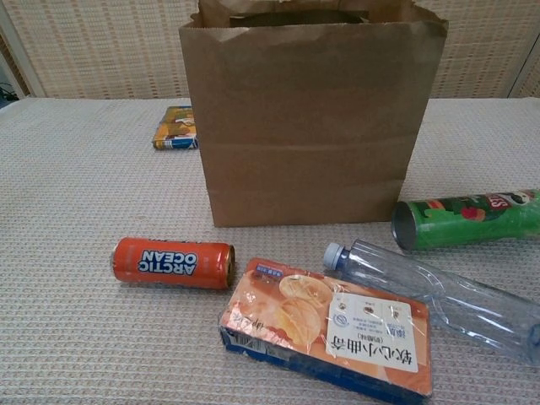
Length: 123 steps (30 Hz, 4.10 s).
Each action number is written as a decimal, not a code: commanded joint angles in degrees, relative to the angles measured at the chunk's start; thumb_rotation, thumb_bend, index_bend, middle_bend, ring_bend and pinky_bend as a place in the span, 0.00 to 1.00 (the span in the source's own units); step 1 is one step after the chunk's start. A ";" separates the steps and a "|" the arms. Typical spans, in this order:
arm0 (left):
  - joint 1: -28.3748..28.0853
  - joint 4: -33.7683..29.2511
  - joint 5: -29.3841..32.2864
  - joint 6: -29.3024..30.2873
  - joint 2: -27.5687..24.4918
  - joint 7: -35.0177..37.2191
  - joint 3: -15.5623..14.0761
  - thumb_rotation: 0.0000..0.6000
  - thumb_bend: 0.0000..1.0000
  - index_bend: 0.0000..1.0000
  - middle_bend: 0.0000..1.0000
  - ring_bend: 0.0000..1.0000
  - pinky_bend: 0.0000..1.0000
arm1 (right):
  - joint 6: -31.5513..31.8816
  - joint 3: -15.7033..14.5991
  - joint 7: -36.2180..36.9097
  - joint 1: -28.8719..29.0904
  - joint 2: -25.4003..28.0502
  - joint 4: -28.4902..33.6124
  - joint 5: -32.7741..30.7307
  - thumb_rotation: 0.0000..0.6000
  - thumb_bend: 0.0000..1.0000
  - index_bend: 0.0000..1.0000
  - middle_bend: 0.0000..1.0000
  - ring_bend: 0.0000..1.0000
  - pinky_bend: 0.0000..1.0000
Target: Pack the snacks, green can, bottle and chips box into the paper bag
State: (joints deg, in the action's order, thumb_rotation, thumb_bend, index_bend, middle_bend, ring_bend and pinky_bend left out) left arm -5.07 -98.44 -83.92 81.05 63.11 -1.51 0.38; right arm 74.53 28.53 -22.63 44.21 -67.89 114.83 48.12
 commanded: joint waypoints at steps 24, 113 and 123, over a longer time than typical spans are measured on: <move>-0.24 -0.30 0.87 -0.84 -0.54 0.68 0.10 1.00 0.33 0.00 0.00 0.00 0.01 | -1.51 2.36 -3.32 5.69 -2.03 -1.50 -14.28 1.00 0.12 0.00 0.11 0.04 0.23; -0.94 -1.03 1.12 -2.01 -0.16 -0.18 -0.02 1.00 0.33 0.00 0.00 0.00 0.01 | -0.83 2.88 6.76 3.85 -0.84 -3.03 2.17 1.00 0.32 0.73 0.63 0.66 0.74; -1.21 -1.14 1.95 -3.25 -1.23 2.39 -0.01 1.00 0.33 0.00 0.00 0.00 0.01 | -0.51 1.56 -0.86 14.68 -16.03 -13.99 -3.13 1.00 0.32 0.69 0.63 0.63 0.72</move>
State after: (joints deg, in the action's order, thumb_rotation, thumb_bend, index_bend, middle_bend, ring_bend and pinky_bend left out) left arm -6.26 -99.56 -82.02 77.87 61.96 0.80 0.37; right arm 74.23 30.94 -21.98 57.47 -81.62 103.05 46.18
